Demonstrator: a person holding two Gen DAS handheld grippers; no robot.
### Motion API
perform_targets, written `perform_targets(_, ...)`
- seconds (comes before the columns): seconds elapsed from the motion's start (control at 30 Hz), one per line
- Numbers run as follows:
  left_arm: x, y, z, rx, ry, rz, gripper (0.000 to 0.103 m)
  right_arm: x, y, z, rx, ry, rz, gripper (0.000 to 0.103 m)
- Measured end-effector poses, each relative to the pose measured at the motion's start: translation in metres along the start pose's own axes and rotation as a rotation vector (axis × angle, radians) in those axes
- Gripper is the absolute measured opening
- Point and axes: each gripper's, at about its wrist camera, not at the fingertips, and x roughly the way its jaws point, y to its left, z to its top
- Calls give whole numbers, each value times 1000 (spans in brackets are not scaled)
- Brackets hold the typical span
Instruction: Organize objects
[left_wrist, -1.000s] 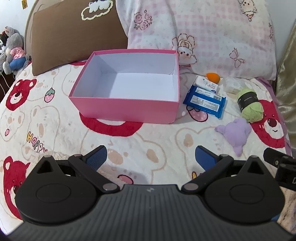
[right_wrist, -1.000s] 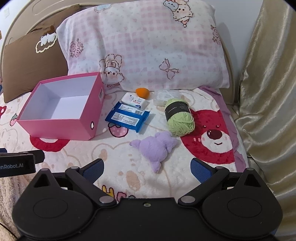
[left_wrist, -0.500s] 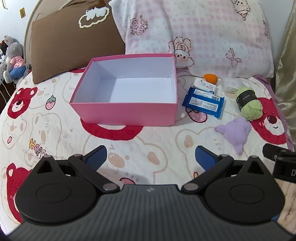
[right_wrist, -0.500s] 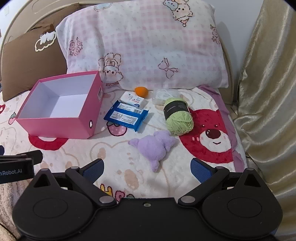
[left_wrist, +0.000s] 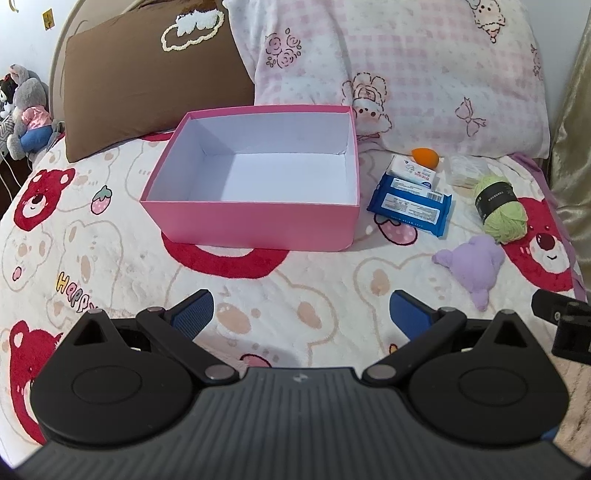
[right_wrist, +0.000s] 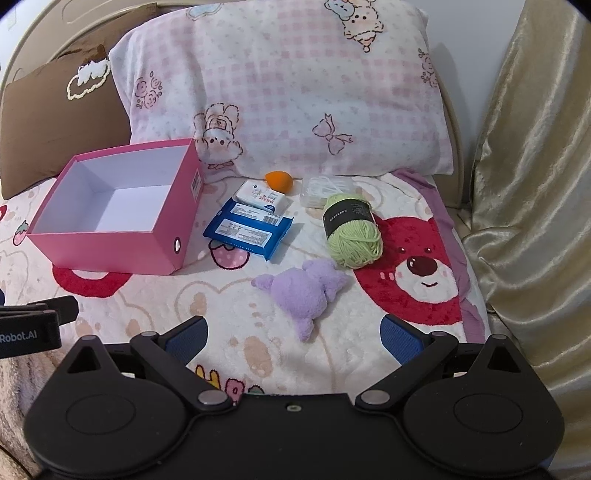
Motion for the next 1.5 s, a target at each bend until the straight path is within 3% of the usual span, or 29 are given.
perform_targets(1.0, -5, -8, -3, 3, 4, -14, 103, 1, 0, -2, 13, -7, -21, 101)
perform_targets(1.5, -12, -2, -2, -14, 48, -92, 103, -11, 2, -3, -2, -32, 12, 101)
